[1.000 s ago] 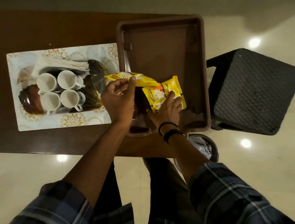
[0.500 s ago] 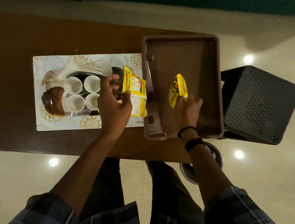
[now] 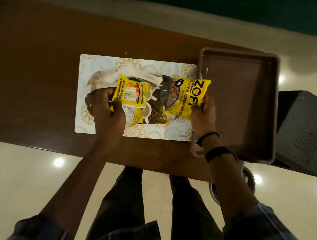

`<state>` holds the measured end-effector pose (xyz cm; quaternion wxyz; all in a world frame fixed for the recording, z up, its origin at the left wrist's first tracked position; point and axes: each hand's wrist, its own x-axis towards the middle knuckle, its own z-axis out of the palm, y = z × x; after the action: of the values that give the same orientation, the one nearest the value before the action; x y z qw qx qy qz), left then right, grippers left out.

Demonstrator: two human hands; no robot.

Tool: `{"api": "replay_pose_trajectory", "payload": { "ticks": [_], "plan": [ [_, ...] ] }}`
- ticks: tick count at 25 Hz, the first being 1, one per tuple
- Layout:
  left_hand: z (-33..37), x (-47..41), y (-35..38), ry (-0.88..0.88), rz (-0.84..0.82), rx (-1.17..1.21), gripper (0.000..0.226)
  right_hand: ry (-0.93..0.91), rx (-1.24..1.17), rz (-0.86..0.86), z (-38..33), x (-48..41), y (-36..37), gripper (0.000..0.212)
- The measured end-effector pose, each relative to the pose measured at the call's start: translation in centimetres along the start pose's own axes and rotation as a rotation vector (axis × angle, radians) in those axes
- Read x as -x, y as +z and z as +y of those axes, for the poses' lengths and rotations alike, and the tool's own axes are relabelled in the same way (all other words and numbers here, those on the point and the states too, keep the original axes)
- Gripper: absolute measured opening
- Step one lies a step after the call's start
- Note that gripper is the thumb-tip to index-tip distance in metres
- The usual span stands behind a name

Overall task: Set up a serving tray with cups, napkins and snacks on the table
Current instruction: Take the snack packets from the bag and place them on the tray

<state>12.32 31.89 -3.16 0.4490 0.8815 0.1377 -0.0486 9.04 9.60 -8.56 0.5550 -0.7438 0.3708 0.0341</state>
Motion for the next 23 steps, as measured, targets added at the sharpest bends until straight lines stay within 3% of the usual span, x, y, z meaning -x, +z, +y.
{"api": "replay_pose_trajectory", "payload": {
  "ticks": [3, 5, 9, 14, 16, 20, 23],
  "plan": [
    [-2.0, -1.2, -1.6, -0.094, 0.002, 0.050, 0.037, 0.057, 0.103, 0.050, 0.1, -0.8, 2.1, 0.036],
    [-1.9, -1.4, -2.3, -0.131, 0.013, 0.090, 0.035, 0.090, 0.185, -0.005, -0.3, -1.3, 3.3, 0.038],
    [-2.0, -1.7, -3.0, -0.116, 0.027, 0.132, 0.028, 0.152, 0.316, -0.149, -0.9, -2.4, 4.8, 0.028],
    [-2.8, -2.4, -3.3, -0.102, -0.011, 0.108, 0.040, 0.224, 0.524, -0.167, 0.7, -4.1, 5.6, 0.036],
    [-3.0, -2.6, -3.4, -0.094, -0.021, 0.086, 0.042, 0.175, 0.604, -0.168, 1.2, -3.9, 5.6, 0.042],
    [-3.2, -2.9, -3.2, -0.057, -0.017, 0.040, 0.032, 0.146, 0.652, -0.102, 1.8, -3.1, 5.4, 0.075],
    [-3.0, -2.8, -2.9, -0.018, -0.018, 0.028, 0.018, 0.098, 0.648, -0.065, 2.2, -3.0, 5.4, 0.077]
  ]
}}
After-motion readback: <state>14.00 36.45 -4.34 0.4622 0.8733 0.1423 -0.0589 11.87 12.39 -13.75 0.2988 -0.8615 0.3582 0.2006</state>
